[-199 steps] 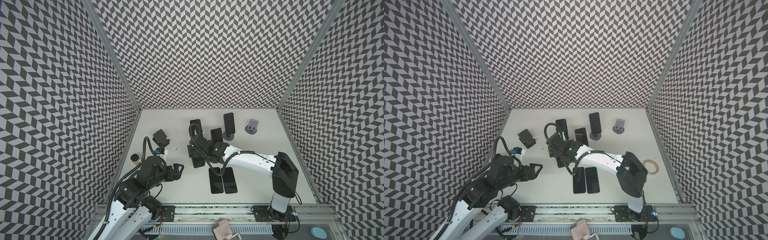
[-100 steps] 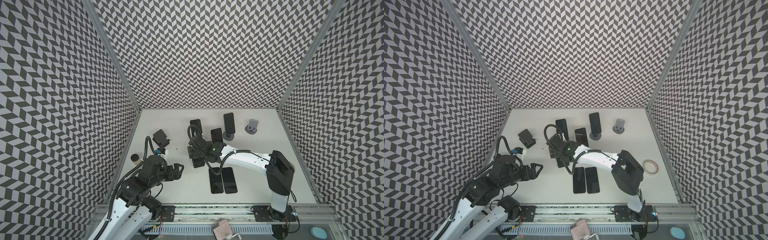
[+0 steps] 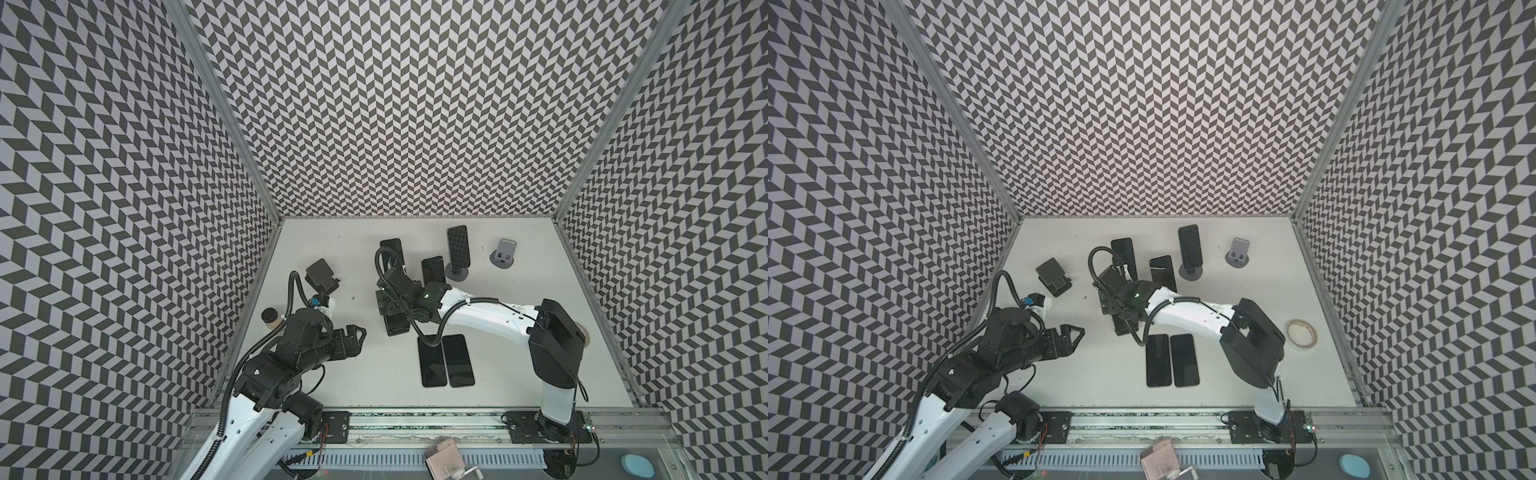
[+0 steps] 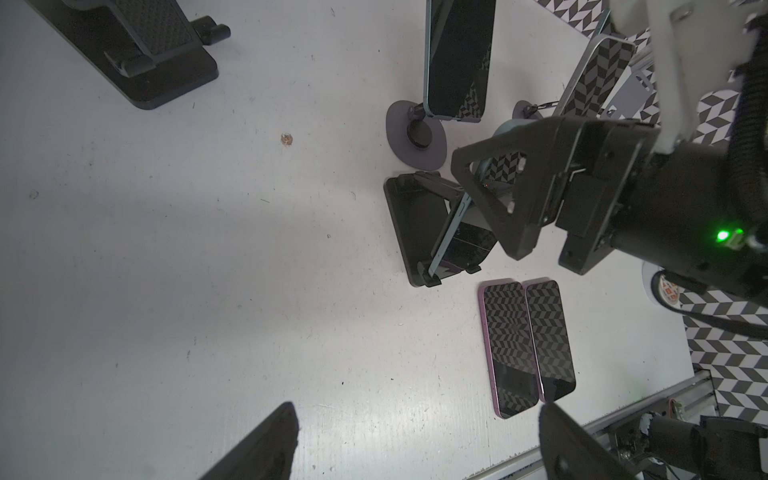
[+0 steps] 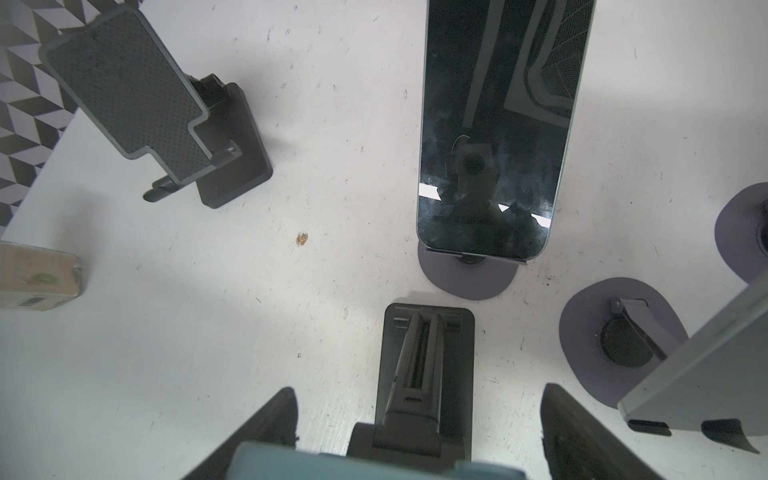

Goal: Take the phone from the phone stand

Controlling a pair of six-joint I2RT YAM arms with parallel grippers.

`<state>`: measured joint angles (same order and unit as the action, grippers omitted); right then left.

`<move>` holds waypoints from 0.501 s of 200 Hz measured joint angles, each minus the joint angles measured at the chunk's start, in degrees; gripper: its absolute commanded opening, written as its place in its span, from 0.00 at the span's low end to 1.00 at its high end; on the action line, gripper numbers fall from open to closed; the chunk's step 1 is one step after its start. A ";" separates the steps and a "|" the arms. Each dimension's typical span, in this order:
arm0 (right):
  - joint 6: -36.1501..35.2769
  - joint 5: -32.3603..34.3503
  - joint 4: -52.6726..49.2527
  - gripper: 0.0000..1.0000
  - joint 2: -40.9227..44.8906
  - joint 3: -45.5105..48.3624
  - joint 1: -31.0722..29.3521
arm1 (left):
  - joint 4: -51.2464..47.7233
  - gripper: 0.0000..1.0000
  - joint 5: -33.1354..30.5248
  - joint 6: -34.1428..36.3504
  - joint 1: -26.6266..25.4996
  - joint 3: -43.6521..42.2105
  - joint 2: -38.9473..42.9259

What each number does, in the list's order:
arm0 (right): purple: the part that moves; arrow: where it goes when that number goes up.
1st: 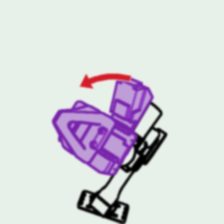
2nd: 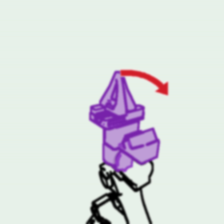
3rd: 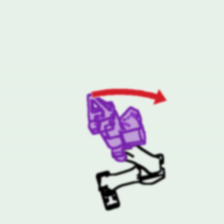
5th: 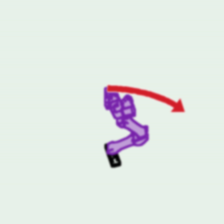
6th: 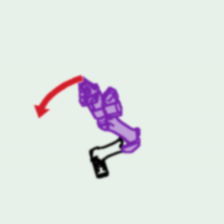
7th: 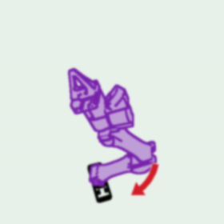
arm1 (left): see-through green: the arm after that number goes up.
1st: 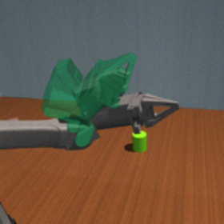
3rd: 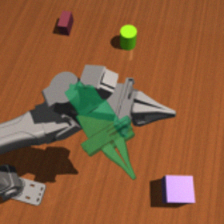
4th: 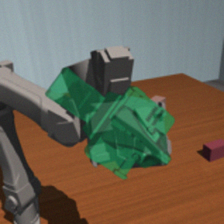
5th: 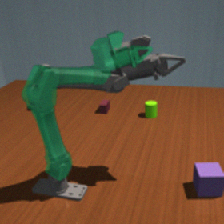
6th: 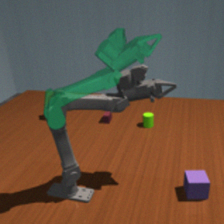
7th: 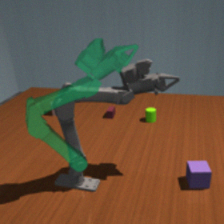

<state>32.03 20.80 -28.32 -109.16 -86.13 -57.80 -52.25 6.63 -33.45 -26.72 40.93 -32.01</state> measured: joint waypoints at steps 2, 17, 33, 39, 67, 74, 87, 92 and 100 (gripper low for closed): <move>0.00 -0.02 0.00 0.84 0.00 0.00 0.00 | 0.02 0.91 0.04 0.00 0.07 0.00 -0.02; -0.17 -0.17 0.02 0.81 0.00 0.00 0.17 | 0.04 0.91 0.57 0.46 0.74 0.00 -0.31; -0.37 -0.35 0.02 0.80 0.00 0.00 0.20 | 0.13 0.91 1.14 0.83 1.60 -0.07 -0.70; -0.48 -0.37 0.04 0.79 0.00 0.00 0.20 | 0.20 0.91 1.33 0.94 1.99 -0.15 -0.87; -0.90 -0.61 0.04 0.78 0.00 0.00 0.24 | 0.37 0.91 2.14 1.31 3.08 -0.74 -1.29; -0.98 -0.68 0.04 0.78 0.00 0.00 0.24 | 0.39 0.91 2.23 1.36 3.17 -0.87 -1.31; -1.03 -0.70 0.04 0.77 0.00 0.00 0.24 | 0.39 0.91 2.34 1.46 3.19 -0.96 -1.31; -1.05 -0.70 0.04 0.77 0.00 0.00 0.24 | 0.42 0.91 2.36 1.46 3.19 -0.96 -1.31; -1.05 -0.72 0.07 0.76 0.00 0.00 0.24 | 0.46 0.90 2.49 1.49 3.21 -0.96 -1.31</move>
<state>30.98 20.08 -28.25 -109.16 -86.13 -57.56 -51.79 9.13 -31.97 -23.51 39.97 -33.32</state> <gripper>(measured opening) 0.769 0.905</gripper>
